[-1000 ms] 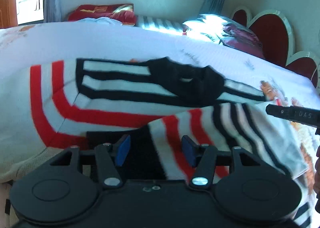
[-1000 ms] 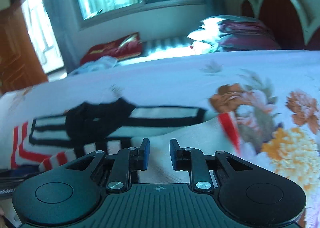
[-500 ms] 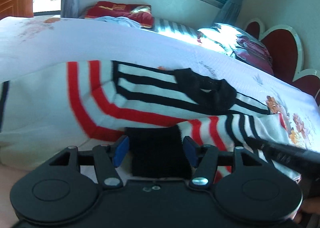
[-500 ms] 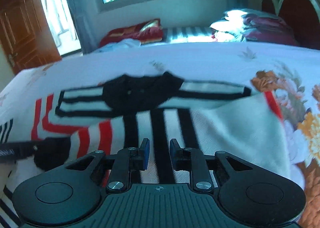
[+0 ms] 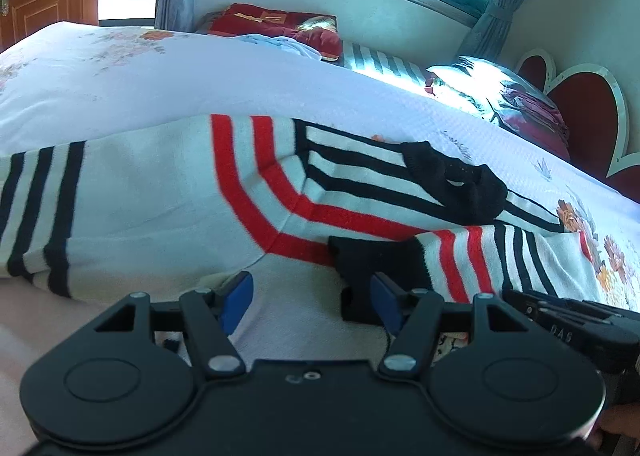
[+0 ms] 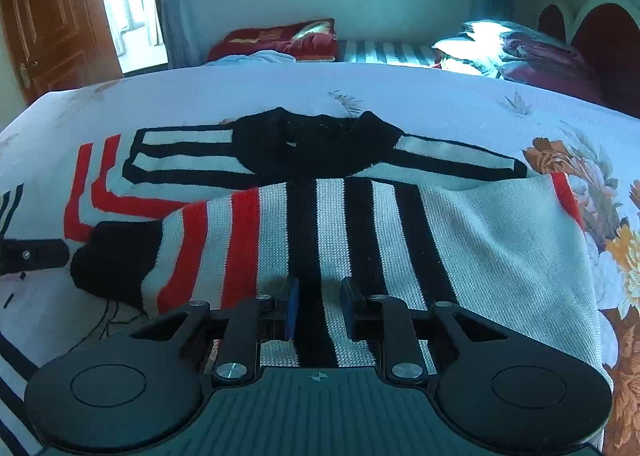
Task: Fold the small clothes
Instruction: 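Grasp the other black sleeve cuff with the left tool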
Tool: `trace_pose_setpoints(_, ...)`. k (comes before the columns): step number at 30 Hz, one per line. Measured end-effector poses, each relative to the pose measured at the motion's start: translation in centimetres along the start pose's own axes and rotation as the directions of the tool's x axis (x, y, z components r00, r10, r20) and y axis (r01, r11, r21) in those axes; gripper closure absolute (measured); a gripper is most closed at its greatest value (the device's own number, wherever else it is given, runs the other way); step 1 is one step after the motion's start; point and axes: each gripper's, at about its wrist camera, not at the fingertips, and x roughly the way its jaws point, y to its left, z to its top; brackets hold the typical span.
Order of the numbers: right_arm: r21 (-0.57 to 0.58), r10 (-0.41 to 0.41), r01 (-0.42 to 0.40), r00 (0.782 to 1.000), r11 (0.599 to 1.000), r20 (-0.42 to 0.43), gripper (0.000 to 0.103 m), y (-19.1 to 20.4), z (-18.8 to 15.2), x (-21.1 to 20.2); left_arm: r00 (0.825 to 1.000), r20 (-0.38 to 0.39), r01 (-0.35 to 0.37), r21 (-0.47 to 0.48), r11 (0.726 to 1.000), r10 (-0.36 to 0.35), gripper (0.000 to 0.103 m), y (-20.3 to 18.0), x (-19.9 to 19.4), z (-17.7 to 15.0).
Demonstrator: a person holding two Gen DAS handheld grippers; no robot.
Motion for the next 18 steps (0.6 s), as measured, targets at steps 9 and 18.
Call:
trace_pose_setpoints(9,-0.054,0.056,-0.055,0.998,0.997,0.022,0.078,4.2,0.5,-0.4,0.999,0.009,-0.035,-0.041,0.999,0.036,0.037,3.4,-2.3,-0.3)
trace_pose_setpoints(18,-0.043,0.043,-0.043,0.999,0.998,0.017,0.052,5.6,0.0,0.5,0.992,0.010,-0.124,-0.223,0.967,0.129,0.031,12.3,-5.6,-1.3)
